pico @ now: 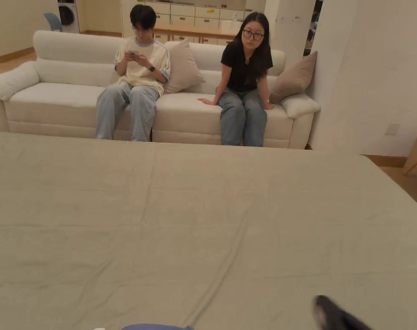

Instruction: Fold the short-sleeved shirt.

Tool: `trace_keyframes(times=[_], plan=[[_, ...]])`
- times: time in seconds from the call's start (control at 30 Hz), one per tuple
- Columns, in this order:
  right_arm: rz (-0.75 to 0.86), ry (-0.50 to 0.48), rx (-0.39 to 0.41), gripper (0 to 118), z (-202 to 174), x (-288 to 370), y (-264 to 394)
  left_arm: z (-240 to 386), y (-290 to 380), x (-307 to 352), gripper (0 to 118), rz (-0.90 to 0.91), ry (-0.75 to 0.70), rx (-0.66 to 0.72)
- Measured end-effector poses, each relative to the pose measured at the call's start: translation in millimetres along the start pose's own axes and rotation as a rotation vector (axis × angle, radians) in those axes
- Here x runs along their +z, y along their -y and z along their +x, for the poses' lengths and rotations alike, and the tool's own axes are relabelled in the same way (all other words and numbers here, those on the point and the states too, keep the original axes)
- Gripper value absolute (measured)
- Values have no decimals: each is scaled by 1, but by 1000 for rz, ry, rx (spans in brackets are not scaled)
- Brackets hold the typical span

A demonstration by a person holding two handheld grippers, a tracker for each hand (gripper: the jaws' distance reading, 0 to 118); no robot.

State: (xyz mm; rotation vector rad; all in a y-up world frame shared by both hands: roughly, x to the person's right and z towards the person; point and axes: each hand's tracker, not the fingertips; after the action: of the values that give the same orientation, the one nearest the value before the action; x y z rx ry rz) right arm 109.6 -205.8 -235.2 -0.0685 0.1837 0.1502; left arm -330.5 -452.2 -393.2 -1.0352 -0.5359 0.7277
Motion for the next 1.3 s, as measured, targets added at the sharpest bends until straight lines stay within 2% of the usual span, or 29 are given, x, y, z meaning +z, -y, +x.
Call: trace_keyframes(times=[0.03,0.07,0.13,0.27,0.43,0.57,0.6,0.67,0.73,0.77,0.8,0.87,0.9,1.03,1.1,1.17,1.2,1.23,1.3], plan=[[32,86,56,0,7,21,-8,3,3,1,21,9,-5,-6],[59,143,79,0,17,43,-14,8,5,3,21,31,-19,-32],[70,196,50,0,32,69,-22,12,9,4,21,42,-26,-37],[20,190,-52,0,52,78,-24,18,7,13,21,45,-47,-74],[6,173,-81,0,49,69,-21,4,-7,68,21,70,-142,-138],[-24,159,-88,0,41,58,-17,-38,-24,148,21,128,-300,-116],[-36,158,-82,0,38,55,-16,-43,-29,174,21,152,-406,-147],[-54,152,-81,0,33,50,-15,-65,-40,218,21,176,-523,-160],[-75,144,-94,0,26,44,-15,-82,-53,258,21,169,-630,-115],[-85,140,-94,0,21,42,-15,-90,-52,271,21,56,-588,0],[-91,139,-91,0,17,40,-15,-97,-58,287,21,33,-682,-12],[-98,135,-86,0,9,36,-16,-112,-70,312,21,29,-751,39],[-104,131,-84,0,6,34,-17,-117,-74,323,21,66,-821,20],[-141,123,-80,0,-2,23,-14,-124,-72,331,21,68,-832,39],[-145,111,-111,0,-1,22,-16,-124,-66,326,22,75,-825,59],[-144,109,-128,0,0,20,-18,-121,-63,320,31,111,-859,52],[-140,107,-131,0,2,23,-20,-119,-63,318,44,114,-912,52],[-136,106,-134,0,3,23,-22,-117,-61,317,69,119,-957,58],[-119,104,-138,0,7,28,-26,-113,-55,330,105,165,-970,91]])
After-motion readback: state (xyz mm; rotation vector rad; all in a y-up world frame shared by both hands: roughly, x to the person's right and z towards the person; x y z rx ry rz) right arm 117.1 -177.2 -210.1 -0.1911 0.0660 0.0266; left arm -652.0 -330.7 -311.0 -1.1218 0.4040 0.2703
